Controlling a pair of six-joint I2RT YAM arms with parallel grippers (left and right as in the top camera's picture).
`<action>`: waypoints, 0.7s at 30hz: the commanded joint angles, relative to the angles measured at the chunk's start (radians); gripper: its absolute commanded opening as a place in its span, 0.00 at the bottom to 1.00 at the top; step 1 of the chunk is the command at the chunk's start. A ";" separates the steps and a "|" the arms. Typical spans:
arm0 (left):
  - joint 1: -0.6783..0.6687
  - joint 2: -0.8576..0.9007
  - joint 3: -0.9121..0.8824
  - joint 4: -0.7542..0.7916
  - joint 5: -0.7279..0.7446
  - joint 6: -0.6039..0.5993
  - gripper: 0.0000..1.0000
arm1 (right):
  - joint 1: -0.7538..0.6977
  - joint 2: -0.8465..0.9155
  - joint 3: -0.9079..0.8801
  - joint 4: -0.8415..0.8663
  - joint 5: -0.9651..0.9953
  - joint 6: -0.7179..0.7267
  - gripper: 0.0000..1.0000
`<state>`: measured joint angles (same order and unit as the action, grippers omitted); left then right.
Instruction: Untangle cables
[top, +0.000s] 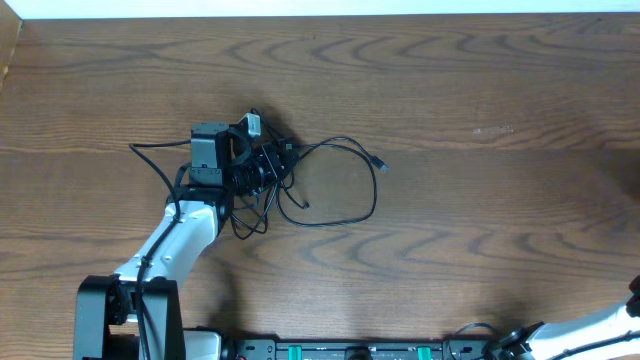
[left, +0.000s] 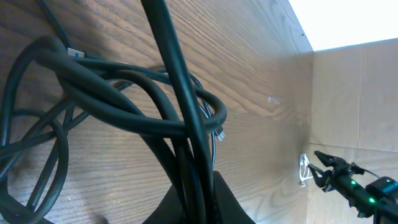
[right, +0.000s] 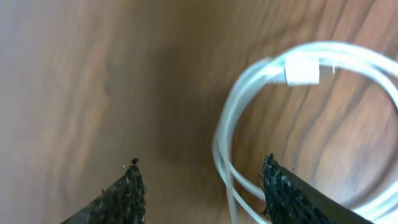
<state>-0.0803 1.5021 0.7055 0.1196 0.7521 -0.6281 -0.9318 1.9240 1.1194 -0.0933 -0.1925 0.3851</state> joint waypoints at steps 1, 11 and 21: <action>-0.002 -0.006 0.010 -0.005 -0.013 -0.001 0.08 | 0.033 -0.003 0.003 -0.047 0.119 -0.045 0.59; -0.002 -0.006 0.010 -0.049 -0.013 0.000 0.08 | 0.042 0.014 -0.012 -0.060 0.160 -0.144 0.66; -0.002 -0.006 0.010 -0.060 -0.013 -0.001 0.08 | 0.043 0.158 -0.012 -0.122 -0.189 -0.237 0.59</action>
<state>-0.0803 1.5021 0.7055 0.0677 0.7521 -0.6285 -0.8917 1.9900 1.1423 -0.1669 -0.1898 0.1707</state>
